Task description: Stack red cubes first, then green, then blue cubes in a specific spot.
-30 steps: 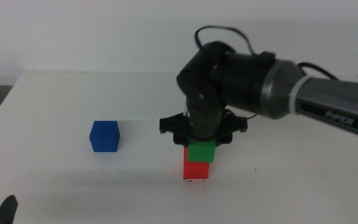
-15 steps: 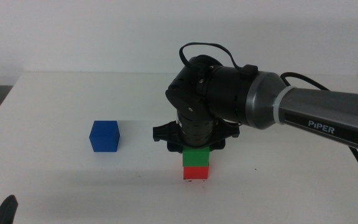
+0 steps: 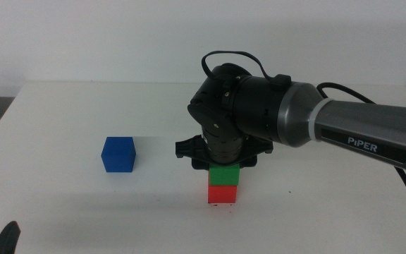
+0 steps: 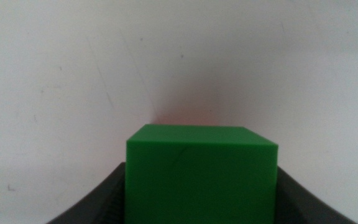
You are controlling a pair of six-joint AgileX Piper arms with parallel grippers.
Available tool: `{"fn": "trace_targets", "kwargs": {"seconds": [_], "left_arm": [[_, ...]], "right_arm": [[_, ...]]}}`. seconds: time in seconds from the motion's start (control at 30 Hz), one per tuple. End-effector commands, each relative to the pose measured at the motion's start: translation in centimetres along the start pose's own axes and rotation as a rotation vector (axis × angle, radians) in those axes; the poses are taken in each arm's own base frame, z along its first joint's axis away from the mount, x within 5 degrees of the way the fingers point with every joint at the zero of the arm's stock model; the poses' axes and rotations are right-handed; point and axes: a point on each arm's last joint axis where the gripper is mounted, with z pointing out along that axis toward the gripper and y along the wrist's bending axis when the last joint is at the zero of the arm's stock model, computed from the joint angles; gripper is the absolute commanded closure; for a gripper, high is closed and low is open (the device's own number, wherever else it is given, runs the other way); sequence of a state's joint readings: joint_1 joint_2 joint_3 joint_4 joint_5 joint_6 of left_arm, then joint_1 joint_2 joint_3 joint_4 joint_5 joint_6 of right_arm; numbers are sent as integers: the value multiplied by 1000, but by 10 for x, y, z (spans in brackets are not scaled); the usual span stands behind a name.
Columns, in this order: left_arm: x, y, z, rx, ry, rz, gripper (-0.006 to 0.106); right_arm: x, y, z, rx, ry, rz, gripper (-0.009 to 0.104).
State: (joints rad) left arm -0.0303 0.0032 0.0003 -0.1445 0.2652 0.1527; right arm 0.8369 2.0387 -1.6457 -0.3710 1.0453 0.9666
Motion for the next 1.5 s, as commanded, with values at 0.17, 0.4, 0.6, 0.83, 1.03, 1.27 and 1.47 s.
{"fn": "trace_targets", "kwargs": {"seconds": [0.17, 0.4, 0.6, 0.83, 1.03, 1.27, 1.47], "left_arm": [[-1, 0, 0, -1, -16, -4, 7], [-1, 0, 0, -1, -16, -4, 7], [-1, 0, 0, -1, -16, -4, 7], [-1, 0, 0, -1, -16, -4, 7], [-1, 0, 0, -1, -16, -4, 7], [-1, 0, 0, -1, -16, -4, 7], [-1, 0, 0, -1, -16, -4, 7]], "right_arm": [[-2, -1, 2, 21, -23, -15, 16], [0, -18, -63, -10, -167, -87, 2], [41, -81, -151, -187, -397, -292, 2], [92, -167, -224, -388, -654, -438, 2], [120, -204, -258, -493, -739, -514, 2], [124, -210, -259, -491, -716, -519, 2], [124, -209, -260, -495, -723, -518, 2]]}}
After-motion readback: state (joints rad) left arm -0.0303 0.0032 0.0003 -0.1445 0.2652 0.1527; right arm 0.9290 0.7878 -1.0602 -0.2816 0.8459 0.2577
